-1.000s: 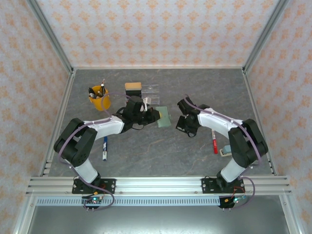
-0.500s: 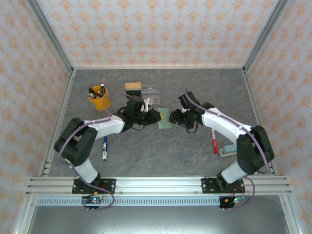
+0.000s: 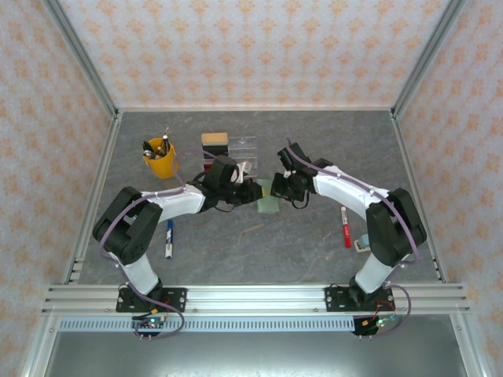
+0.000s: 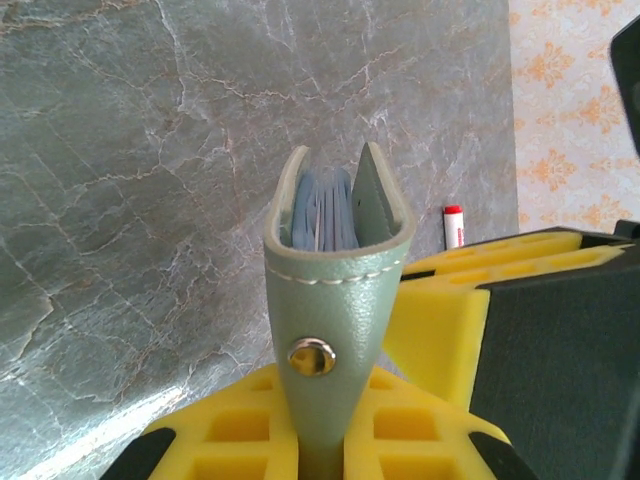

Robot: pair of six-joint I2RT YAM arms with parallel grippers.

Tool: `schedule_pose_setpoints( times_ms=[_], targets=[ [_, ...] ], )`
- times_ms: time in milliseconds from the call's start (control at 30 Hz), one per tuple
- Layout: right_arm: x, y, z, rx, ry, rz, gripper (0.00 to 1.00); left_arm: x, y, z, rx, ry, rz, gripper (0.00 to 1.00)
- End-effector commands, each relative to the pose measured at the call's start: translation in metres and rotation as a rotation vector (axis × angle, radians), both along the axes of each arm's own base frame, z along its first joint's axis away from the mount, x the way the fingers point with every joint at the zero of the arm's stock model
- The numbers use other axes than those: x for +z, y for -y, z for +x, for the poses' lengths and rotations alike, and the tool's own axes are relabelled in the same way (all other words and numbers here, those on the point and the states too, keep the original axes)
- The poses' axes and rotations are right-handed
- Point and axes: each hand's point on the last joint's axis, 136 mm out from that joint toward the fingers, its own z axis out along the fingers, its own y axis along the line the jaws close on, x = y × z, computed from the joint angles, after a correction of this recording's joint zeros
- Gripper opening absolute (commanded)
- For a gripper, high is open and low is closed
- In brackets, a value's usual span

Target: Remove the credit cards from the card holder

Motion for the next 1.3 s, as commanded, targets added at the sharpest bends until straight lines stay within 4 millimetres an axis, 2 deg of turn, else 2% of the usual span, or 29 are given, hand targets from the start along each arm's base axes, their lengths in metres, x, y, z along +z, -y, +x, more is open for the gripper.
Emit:
schedule_pose_setpoints(
  times_ms=[0, 100, 300, 367, 533, 600, 667, 767, 967, 1000, 1100, 1267],
  targets=[
    [-0.003, 0.018, 0.002, -0.034, 0.000, -0.096, 0.13, 0.012, 0.006, 0.006, -0.026, 0.029, -0.013, 0.00],
    [-0.001, 0.024, 0.001, -0.038, 0.008, -0.122, 0.12, 0.012, 0.006, 0.007, -0.023, 0.026, -0.009, 0.00],
    [-0.001, 0.021, -0.002, -0.010, 0.000, -0.114, 0.25, 0.014, 0.008, 0.008, -0.028, 0.028, -0.017, 0.00],
    [-0.003, 0.018, -0.002, -0.003, -0.009, -0.102, 0.26, 0.015, 0.009, 0.008, -0.031, 0.028, -0.022, 0.00],
    [-0.007, 0.015, -0.002, 0.005, -0.023, -0.095, 0.24, 0.017, 0.010, 0.008, -0.032, 0.024, -0.032, 0.00],
    [-0.008, 0.015, -0.001, 0.005, -0.022, -0.098, 0.21, 0.016, 0.010, 0.007, -0.032, 0.019, -0.036, 0.01],
    [-0.008, 0.016, -0.001, 0.005, -0.017, -0.102, 0.13, 0.016, 0.011, 0.007, -0.031, 0.014, -0.038, 0.04],
    [-0.003, 0.024, 0.001, -0.012, 0.012, -0.135, 0.05, 0.011, 0.006, 0.008, -0.013, -0.001, -0.012, 0.20],
    [0.024, 0.032, -0.002, 0.026, 0.088, -0.156, 0.04, -0.013, -0.026, 0.012, 0.082, -0.045, 0.150, 0.57],
    [0.030, 0.030, -0.004, 0.046, 0.098, -0.144, 0.04, -0.017, -0.033, 0.014, 0.110, -0.052, 0.174, 0.63],
    [0.042, 0.017, -0.008, 0.111, 0.117, -0.098, 0.04, -0.026, -0.047, 0.016, 0.167, -0.070, 0.207, 0.72],
    [0.051, -0.011, -0.011, 0.183, 0.121, -0.010, 0.04, -0.028, -0.068, 0.020, 0.255, -0.057, 0.232, 0.85]
  ],
)
